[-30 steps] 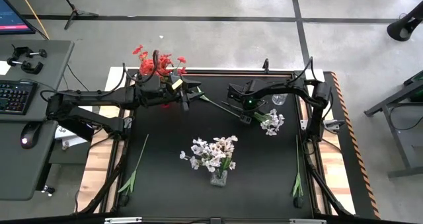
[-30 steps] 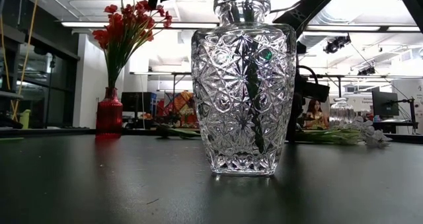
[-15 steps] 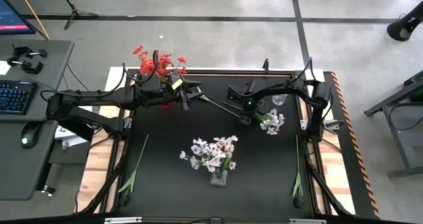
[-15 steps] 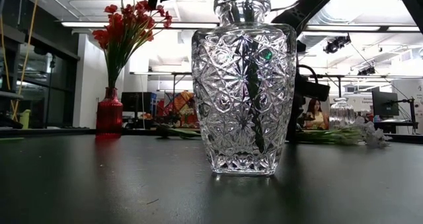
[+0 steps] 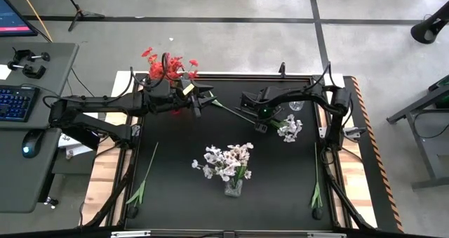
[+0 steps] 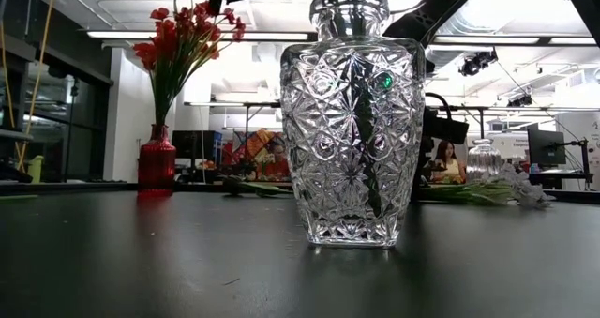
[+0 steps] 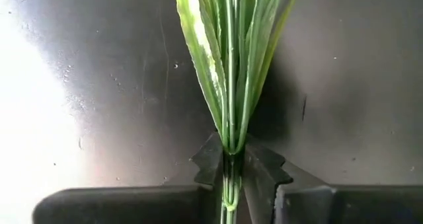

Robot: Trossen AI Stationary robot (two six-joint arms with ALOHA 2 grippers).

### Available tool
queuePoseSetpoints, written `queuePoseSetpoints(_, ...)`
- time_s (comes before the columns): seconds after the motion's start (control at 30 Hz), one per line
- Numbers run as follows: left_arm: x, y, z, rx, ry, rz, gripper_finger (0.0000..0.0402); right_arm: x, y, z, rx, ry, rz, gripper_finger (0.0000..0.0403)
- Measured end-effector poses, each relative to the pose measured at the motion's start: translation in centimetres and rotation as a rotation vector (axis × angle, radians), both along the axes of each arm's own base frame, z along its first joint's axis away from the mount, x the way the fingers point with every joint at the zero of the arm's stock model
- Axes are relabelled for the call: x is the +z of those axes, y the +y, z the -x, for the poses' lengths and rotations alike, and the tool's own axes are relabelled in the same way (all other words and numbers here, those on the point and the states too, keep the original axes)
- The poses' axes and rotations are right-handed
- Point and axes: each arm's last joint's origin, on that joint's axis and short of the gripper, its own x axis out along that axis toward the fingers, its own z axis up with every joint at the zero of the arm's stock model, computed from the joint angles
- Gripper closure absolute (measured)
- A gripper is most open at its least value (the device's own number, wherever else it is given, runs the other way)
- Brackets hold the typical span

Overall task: Sort flowers into vase by color
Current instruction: Put the white flowers into the bottom transparent vase

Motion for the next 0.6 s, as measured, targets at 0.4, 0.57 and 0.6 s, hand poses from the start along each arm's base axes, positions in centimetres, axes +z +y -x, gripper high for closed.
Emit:
queuePoseSetpoints(0.4,0.0,0.0,0.0,0.000,0.000,0.000,0.0213,0.6,-0.5,0.7,-0.038,-0.035,-0.126,0.0391)
queuePoseSetpoints(0.57,0.0,0.0,0.0,0.019,0.001,-0.003,0.0213,2.1,-0.8,1.0,-0.054,-0.126,-0.185,0.0392)
queuePoseSetpoints(0.6,0.0,0.1,0.0,0.024,0.001,-0.004,0.0213,2.5,-0.7,1.0,-0.053,-0.140,-0.180,0.0392)
